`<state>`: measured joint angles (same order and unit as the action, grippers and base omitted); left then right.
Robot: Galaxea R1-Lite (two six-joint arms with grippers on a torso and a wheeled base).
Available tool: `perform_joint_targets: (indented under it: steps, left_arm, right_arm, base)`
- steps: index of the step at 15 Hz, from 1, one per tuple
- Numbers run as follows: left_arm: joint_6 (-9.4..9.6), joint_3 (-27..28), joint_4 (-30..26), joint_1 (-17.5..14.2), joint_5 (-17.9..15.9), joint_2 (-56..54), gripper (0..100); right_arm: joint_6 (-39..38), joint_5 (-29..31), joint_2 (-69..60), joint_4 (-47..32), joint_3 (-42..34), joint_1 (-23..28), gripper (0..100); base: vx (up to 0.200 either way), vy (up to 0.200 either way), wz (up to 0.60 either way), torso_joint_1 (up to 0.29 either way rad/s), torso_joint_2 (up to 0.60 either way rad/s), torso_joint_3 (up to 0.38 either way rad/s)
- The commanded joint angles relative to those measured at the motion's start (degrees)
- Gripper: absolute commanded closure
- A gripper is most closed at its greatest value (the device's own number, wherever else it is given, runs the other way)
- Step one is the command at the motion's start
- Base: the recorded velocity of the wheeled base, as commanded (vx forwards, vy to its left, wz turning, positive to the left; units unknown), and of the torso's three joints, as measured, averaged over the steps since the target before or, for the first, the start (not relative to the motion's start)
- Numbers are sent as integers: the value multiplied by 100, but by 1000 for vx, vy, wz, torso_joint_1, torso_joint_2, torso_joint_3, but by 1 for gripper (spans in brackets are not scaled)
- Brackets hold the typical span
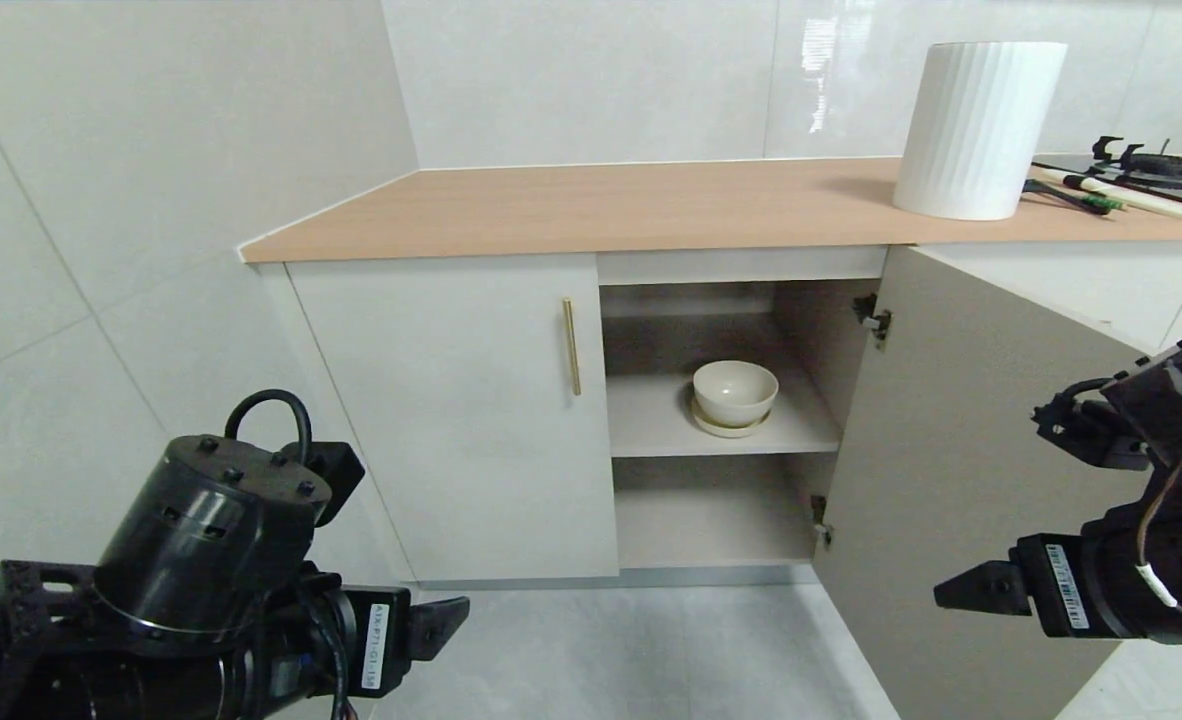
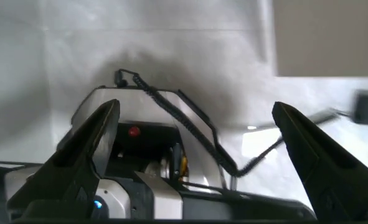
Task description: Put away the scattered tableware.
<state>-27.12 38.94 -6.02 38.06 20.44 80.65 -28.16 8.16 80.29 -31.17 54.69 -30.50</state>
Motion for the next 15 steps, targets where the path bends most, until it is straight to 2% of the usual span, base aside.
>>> perform_joint_targets:
  steps: [1, 5, 6, 11, 13, 15]
  left_arm:
    - [-3, 0, -4, 0, 3, 12, 0]
    - [-3, 0, -4, 0, 3, 12, 0]
    - [-3, 0, -4, 0, 3, 21, 0]
    - [-3, 9, -4, 0, -5, 21, 0]
    - [-12, 9, -4, 0, -5, 73, 0]
    - [-12, 9, -4, 0, -5, 56, 0]
  right_arm:
    - [30, 55, 4, -355, 165, 53, 0]
    - [144, 55, 13, -1541, 692, 396, 0]
    - [302, 55, -4, -1981, 921, 686, 0]
    - [1375, 55, -277, -2930, 1563, 2444, 0]
    - [1682, 11, -409, -3141, 1677, 2681, 0]
    - [1691, 63, -303, -2921, 1668, 3024, 0]
  base:
    - [0, -200, 0, 7, 2, 2]
    - [0, -200, 0, 4, 2, 2]
    - [0, -200, 0, 2, 2, -2]
    - [0, 0, 0, 0, 0, 0]
    - [0, 0, 0, 0, 0, 0]
    - [0, 0, 0, 0, 0, 0]
